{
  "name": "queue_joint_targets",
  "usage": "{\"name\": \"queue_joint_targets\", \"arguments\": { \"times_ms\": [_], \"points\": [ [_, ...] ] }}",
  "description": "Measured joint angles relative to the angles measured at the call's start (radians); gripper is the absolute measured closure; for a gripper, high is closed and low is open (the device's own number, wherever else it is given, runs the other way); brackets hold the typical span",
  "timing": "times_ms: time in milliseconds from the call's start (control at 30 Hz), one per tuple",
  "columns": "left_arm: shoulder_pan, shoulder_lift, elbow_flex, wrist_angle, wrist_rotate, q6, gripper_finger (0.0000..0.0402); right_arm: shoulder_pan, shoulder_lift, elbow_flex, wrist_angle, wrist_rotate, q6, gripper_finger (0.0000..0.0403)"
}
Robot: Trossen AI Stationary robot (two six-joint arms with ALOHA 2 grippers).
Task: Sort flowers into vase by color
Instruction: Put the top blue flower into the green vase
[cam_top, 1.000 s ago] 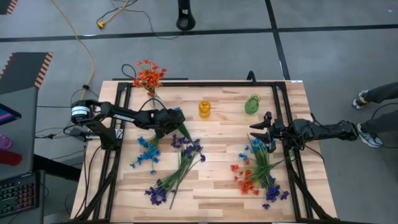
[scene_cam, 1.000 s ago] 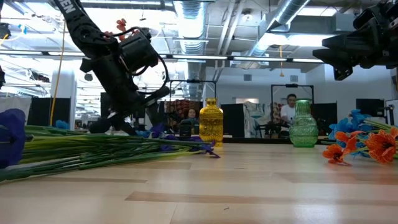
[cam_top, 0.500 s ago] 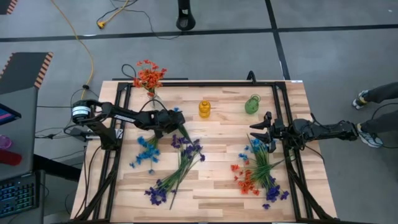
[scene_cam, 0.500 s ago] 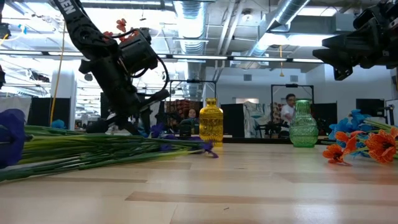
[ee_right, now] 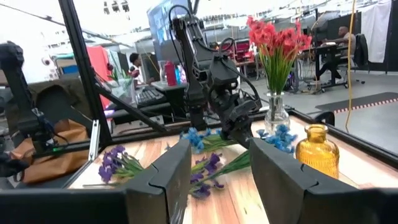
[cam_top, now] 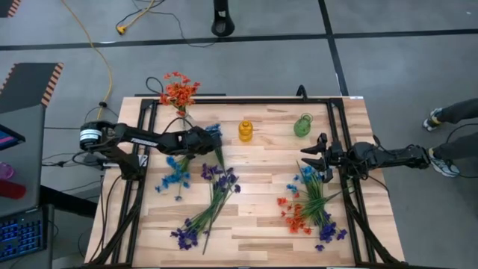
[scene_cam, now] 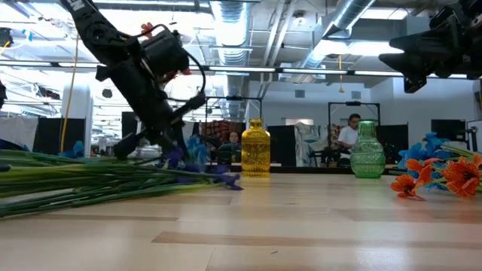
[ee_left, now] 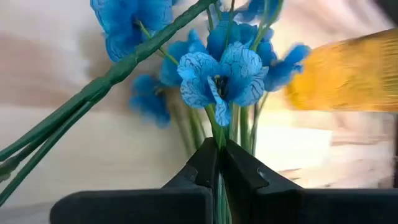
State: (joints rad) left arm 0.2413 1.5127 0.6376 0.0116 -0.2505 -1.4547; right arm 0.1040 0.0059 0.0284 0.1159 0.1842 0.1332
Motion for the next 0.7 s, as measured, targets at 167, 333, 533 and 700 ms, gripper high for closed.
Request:
{"name": "queue_joint_targets", "arguments": {
  "times_ms": [167,333,533,700],
  "points": [
    [-0.031,-0.069,0.0,0.011,-0.065,0.054,0.0401,0.0,0.0,0.0,0.008,0.0,0.0,0.0212],
    [-0.073,-0.121,0.001,0.083,-0.15,0.121,0.0401,0.0,0.0,0.0,0.066,0.0,0.0,0.0212],
    [-0.118,-0.141,0.002,0.205,-0.176,0.208,0.0401,0.0,0.0,0.0,0.121,0.0,-0.001,0.0212],
    [-0.158,-0.141,0.002,0.303,-0.18,0.314,0.0401,0.0,0.0,0.0,0.128,0.0,0.0,0.0212]
  ]
}}
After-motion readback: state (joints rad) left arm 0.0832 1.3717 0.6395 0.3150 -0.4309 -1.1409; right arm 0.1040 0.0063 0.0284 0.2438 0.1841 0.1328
